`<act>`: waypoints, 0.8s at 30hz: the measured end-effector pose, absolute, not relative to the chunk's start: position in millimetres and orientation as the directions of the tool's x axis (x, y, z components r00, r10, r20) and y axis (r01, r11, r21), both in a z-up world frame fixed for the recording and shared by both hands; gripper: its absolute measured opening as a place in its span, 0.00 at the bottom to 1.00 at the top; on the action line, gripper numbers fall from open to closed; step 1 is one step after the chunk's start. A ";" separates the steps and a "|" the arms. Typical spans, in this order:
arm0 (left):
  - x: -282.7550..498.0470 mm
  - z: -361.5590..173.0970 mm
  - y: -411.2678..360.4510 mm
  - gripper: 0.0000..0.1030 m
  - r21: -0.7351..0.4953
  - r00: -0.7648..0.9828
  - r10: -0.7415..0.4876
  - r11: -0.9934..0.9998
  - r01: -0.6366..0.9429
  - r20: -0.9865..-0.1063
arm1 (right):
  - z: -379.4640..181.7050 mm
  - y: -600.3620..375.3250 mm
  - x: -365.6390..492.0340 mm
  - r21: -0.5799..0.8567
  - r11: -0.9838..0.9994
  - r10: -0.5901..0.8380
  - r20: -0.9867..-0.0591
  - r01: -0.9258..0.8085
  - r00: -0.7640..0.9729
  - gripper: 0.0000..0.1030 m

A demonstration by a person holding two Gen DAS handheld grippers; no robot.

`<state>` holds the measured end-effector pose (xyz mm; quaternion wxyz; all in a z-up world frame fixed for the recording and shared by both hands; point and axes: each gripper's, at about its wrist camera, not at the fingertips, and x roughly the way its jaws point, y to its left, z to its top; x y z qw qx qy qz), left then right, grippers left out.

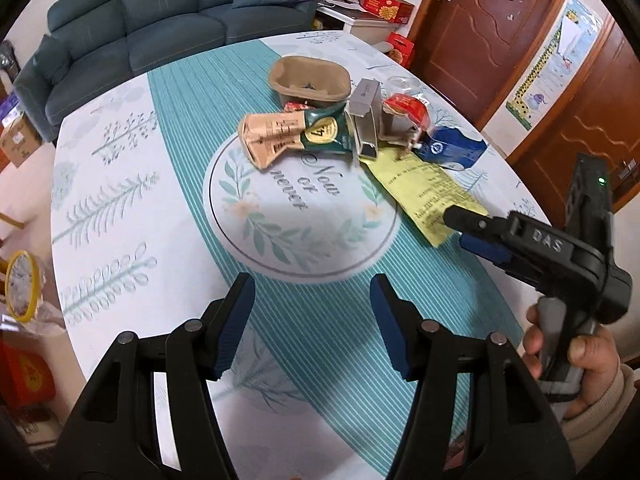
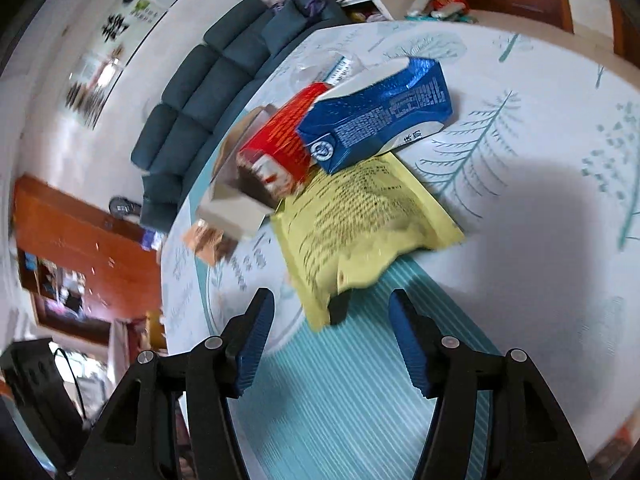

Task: Collect trash
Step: 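Grasp the yellow printed bag with the right gripper while the left gripper grasps the green milk carton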

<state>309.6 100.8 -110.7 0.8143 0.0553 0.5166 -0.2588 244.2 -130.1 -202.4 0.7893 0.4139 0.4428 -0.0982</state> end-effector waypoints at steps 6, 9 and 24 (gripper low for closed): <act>334.0 -102.1 87.8 0.62 -0.065 0.406 -0.350 0.819 0.571 -0.844 | -217.4 -131.6 266.1 0.565 0.641 0.187 -0.771 0.519 0.609 0.59; 350.8 -99.0 71.1 0.72 0.020 0.428 -0.343 0.761 0.648 -0.836 | -221.5 -130.4 275.1 0.559 0.652 0.177 -0.769 0.511 0.615 0.58; 417.8 -159.3 -1.9 0.72 0.340 0.499 -0.207 0.514 0.787 -0.842 | -217.2 -130.1 292.5 0.552 0.703 0.205 -0.761 0.449 0.615 0.29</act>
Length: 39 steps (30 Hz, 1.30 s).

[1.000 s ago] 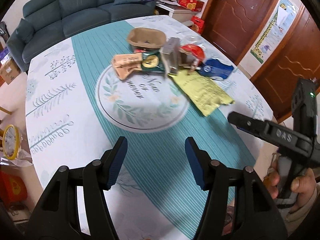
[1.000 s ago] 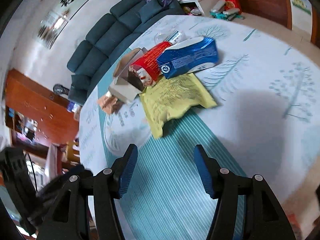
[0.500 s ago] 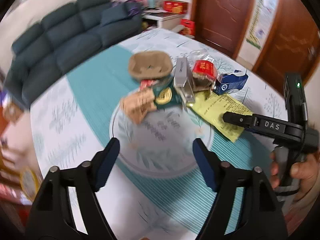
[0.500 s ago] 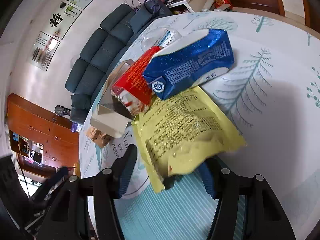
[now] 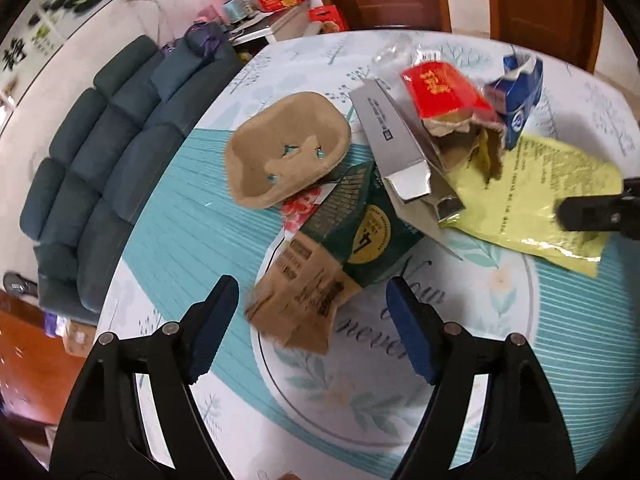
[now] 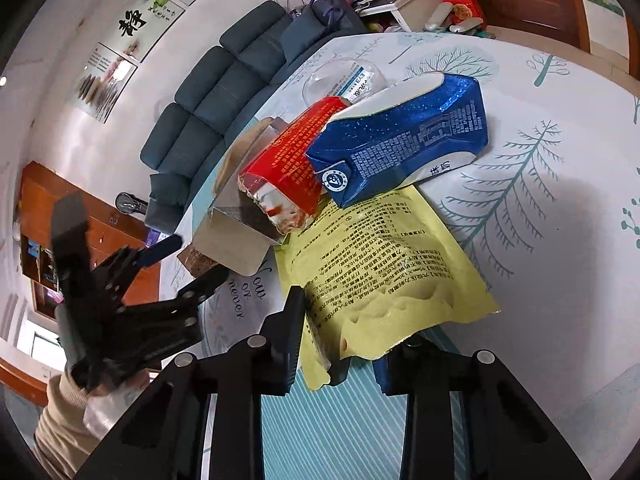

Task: Collect trash
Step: 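Grasp the yellow printed bag with the right gripper while the left gripper grasps the green milk carton, then carry the yellow bag and milk carton over the black bin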

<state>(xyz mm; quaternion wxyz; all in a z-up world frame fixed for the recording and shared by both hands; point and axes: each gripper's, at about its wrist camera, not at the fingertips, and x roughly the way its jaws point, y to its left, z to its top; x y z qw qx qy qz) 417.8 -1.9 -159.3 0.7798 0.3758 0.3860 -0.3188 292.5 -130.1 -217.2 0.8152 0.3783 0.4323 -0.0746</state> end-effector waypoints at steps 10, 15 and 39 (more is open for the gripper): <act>440.1 -181.9 -21.6 0.53 0.337 0.474 -0.160 0.514 0.789 -0.866 | -210.8 -127.8 277.0 0.568 0.712 0.227 -0.743 0.414 0.630 0.13; 437.5 -175.0 -10.9 0.40 0.269 0.437 -0.164 0.587 0.764 -0.885 | -199.6 -124.4 261.6 0.574 0.717 0.239 -0.736 0.396 0.633 0.09; 214.3 -105.7 64.3 0.39 -0.151 0.129 -0.343 0.679 0.719 -0.930 | -117.7 -98.8 60.9 0.591 0.736 0.247 -0.688 0.330 0.682 0.03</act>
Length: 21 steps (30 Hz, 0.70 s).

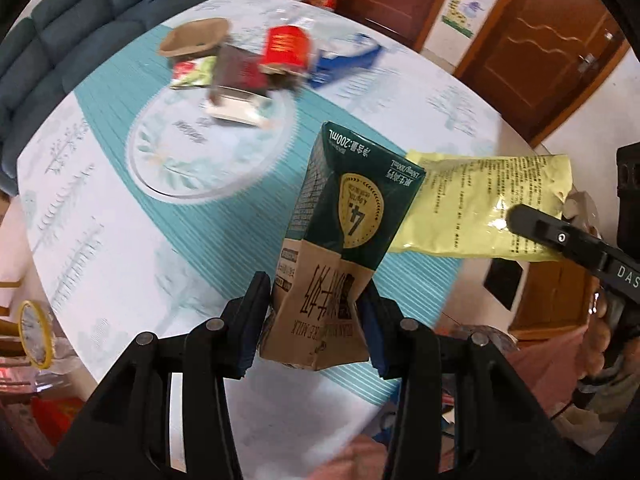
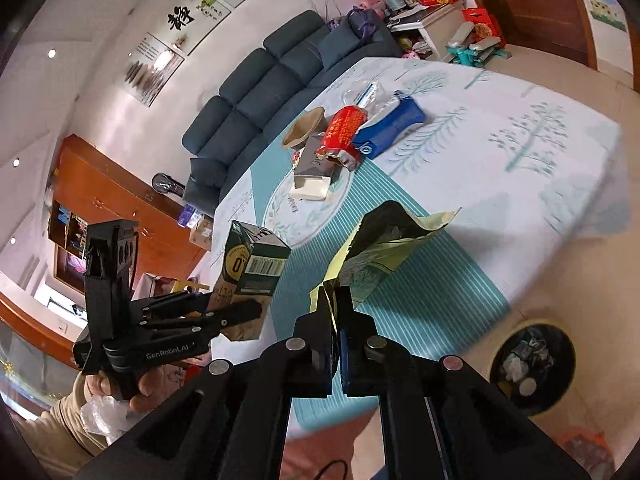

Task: Collect trash
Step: 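Carry the yellow bag and milk carton over the black bin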

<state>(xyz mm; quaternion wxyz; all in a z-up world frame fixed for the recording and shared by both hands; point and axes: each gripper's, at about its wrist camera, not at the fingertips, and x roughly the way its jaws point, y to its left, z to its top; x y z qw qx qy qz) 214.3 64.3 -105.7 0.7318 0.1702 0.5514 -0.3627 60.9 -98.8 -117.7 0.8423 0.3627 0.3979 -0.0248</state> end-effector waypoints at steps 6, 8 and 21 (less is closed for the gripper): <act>160.7 -92.4 42.9 0.39 -0.202 0.074 -0.392 0.617 0.760 -0.917 | -89.9 -96.9 -15.8 0.523 0.774 0.151 -0.701 0.358 0.698 0.03; 141.7 -88.1 33.7 0.39 -0.203 0.073 -0.407 0.593 0.779 -0.910 | -84.5 -96.7 -38.1 0.511 0.777 0.130 -0.701 0.368 0.701 0.03; 34.0 -120.5 -39.8 0.39 -0.207 0.007 -0.403 0.485 0.850 -0.915 | -135.8 -118.2 -140.5 0.429 0.731 0.032 -0.798 0.530 0.602 0.03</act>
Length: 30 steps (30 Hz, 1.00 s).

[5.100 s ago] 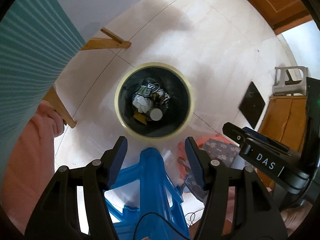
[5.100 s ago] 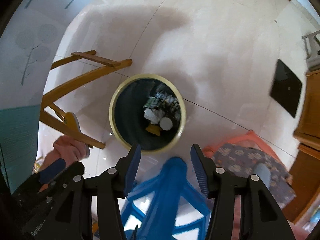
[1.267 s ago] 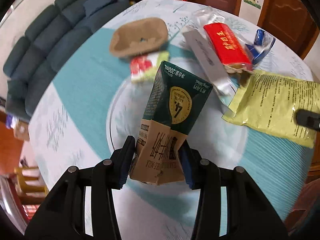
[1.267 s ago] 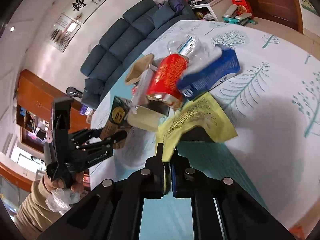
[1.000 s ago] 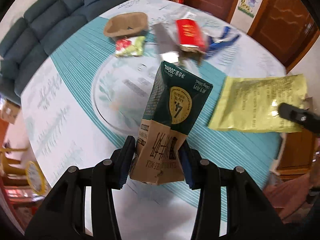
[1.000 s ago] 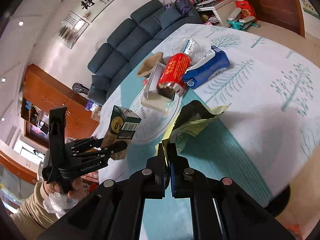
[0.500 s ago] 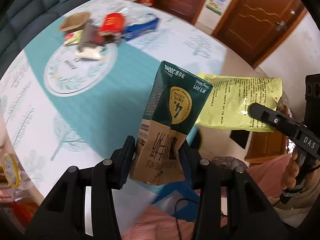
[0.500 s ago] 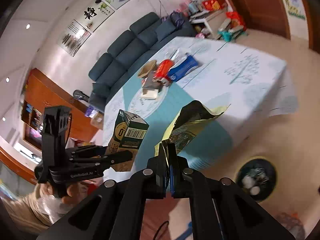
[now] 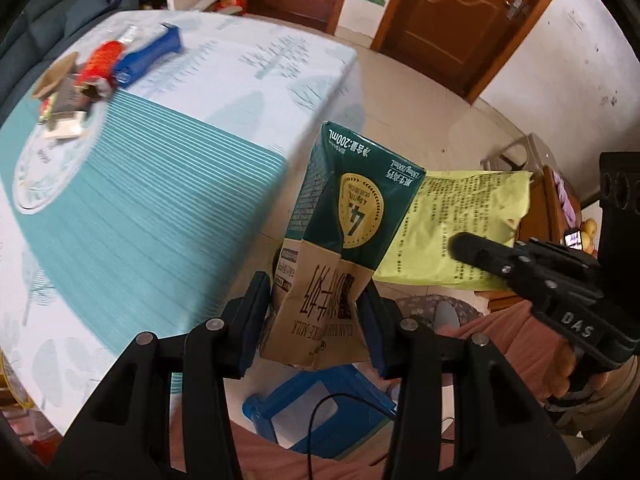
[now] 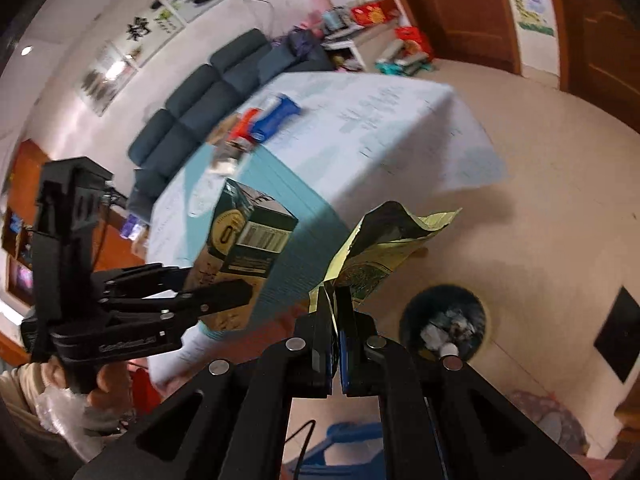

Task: Collect trash
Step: 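Carry the yellow bag and milk carton over the black bin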

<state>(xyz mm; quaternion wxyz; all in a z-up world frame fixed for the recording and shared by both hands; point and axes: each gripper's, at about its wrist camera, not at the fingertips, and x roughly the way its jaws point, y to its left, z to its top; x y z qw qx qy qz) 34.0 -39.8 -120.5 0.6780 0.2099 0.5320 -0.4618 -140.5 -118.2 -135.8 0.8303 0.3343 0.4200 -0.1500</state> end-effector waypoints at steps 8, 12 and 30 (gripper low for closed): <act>-9.0 -171.5 -76.7 0.39 -0.167 -0.012 -0.327 0.452 0.876 -0.945 | -204.9 -145.1 -164.4 0.367 0.694 0.026 -0.872 0.619 0.489 0.03; -18.8 -203.4 -94.0 0.39 -0.140 -0.012 -0.277 0.445 0.884 -0.961 | -246.6 -159.6 -169.1 0.326 0.679 0.035 -0.909 0.657 0.415 0.03; -25.4 -375.2 -168.0 0.40 -0.062 -0.028 -0.079 0.475 0.878 -0.996 | -417.8 -210.6 -138.7 0.269 0.655 0.139 -0.961 0.706 0.238 0.03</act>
